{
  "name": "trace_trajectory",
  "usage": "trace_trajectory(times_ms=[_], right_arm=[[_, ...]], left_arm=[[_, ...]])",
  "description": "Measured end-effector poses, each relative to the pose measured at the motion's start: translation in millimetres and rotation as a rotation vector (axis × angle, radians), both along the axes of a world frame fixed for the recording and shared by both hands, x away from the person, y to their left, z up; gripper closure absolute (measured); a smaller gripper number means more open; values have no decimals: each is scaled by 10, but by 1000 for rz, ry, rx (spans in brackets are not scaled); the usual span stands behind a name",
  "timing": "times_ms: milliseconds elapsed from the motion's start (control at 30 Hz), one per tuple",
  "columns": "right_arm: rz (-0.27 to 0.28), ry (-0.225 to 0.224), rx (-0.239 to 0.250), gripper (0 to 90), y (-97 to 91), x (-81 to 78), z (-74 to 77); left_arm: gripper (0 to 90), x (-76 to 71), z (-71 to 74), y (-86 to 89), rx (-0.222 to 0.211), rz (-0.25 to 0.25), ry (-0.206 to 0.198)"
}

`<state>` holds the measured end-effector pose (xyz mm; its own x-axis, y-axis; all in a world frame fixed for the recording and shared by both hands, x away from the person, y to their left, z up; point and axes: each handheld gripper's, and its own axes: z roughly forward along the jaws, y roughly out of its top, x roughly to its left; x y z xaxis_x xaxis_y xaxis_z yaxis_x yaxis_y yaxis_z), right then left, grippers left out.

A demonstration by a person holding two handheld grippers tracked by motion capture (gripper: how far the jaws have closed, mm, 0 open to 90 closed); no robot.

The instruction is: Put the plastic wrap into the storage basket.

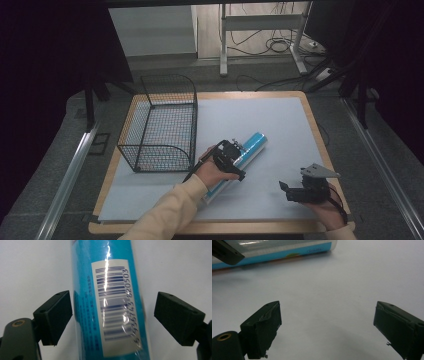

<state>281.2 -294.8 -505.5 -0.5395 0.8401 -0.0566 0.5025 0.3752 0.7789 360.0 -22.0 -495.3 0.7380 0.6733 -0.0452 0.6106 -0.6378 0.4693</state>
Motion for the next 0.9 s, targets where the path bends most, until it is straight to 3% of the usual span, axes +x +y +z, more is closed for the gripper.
trace_trajectory(times_ms=[67, 100, 200, 400, 533, 733, 900], right_arm=[[-1, -1, -1, 78, -2, -1, 1], [-2, -1, -1, 79, -5, -1, 2], [-6, 2, 0, 79, -11, 2, 1], [-6, 1, -4, 80, -5, 2, 1], [-10, 4, -3, 81, -10, 4, -2], [-12, 1, -4, 81, -17, 4, 2], [-12, 0, -3, 82, -20, 7, 3]], left_arm=[[148, 17, -34, -16, 12, 3, 7], [150, 31, -38, -16, 38, -4, 17], [180, 39, -43, -22, 23, 27, 9], [280, 81, -85, -52, 61, 11, 74], [296, 86, -78, -85, 94, 2, 78], [304, 112, -78, -43, 51, 16, 100], [308, 121, -65, -27, 66, -2, 95]])
